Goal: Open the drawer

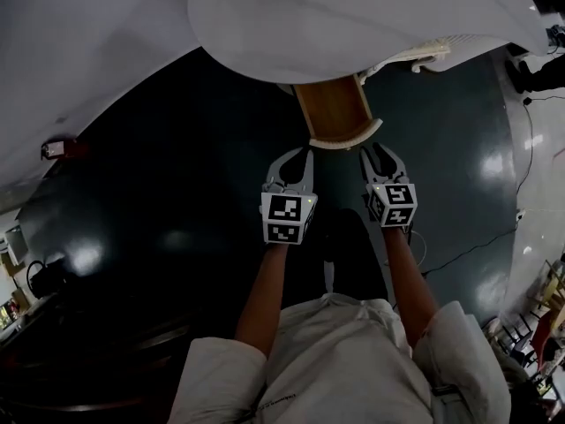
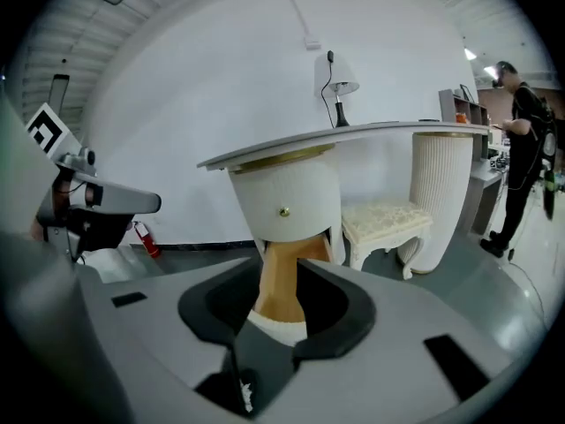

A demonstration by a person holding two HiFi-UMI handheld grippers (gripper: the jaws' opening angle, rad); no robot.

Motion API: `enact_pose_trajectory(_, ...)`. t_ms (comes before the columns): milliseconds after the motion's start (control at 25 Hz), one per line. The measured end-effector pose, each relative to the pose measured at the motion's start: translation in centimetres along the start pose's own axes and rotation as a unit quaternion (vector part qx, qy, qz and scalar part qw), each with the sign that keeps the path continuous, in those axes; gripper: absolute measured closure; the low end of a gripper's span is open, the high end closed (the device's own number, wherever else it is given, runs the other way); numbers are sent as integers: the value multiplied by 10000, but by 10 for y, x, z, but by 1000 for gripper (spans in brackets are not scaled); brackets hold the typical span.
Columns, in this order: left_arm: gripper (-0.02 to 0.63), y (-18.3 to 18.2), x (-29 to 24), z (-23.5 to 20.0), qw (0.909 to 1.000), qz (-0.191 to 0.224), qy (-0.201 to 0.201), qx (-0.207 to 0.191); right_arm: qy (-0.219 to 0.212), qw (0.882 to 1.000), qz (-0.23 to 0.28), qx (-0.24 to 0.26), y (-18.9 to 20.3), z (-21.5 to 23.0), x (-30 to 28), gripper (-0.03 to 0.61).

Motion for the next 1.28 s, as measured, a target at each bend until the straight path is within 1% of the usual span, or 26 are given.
enact_pose_trajectory(80,604,-9,25,10,9993,-85,99,340,-27,9999,-129,-53,-11,-8,26,440)
enact_pose_trajectory(200,604,-17,55,26,9956,-196,239,886,30,9993,-357,92,-16,-14,62,450)
enact_pose_trajectory(280,604,-20,74,38,9934,-303,268,1073,108,9982,-575,84,-13,-17,84,453)
enact_pose_trajectory(400,604,-24,104,58,9943,-428,258,937,131,9974,-699,-144,-13,-28,119,459)
enact_pose_trajectory(560,604,-22,139,79,9952,-435,245,845,-59,9985,-453,-318,-24,-59,164,459)
enact_pose_trajectory(640,604,-20,153,89,9950,-388,244,889,-224,9982,-336,-454,-26,-71,182,459)
enact_pose_trajectory(680,604,-18,160,95,9944,-390,259,949,-296,9974,-301,-585,-24,-76,189,459)
enact_pose_trajectory(760,604,-10,168,105,9926,-412,281,1107,-436,9943,-252,-941,-16,-84,197,483)
enact_pose_trajectory(800,604,-5,171,110,9919,-410,280,1166,-514,9930,-254,-1034,-12,-88,199,485)
enact_pose_trajectory(840,604,-1,173,114,9916,-406,280,1192,-588,9928,-281,-1005,-8,-93,200,485)
enact_pose_trajectory(920,604,7,178,121,9921,-397,276,1158,-711,9944,-343,-709,-1,-103,204,489)
enact_pose_trajectory(1040,604,10,184,128,9939,-299,245,1037,-829,9954,-358,-322,4,-109,217,503)
enact_pose_trajectory(1120,604,9,191,134,9951,-212,218,945,-826,9959,-299,-208,7,-110,229,514)
enact_pose_trajectory(1200,604,8,196,138,9963,-133,185,834,-715,9972,-158,-127,8,-107,239,552)
enact_pose_trajectory(1280,604,7,200,142,9971,-49,167,740,-652,9977,-61,-148,10,-103,245,558)
Point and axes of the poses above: the fingertips, and each gripper's own axes: x backward along the fingers, z to its right, y out of its underside, the point moved 4 cm from there along x, backward along the fingers, and after that the axes turned 11 degrees about -z, right-handed, at the moved point
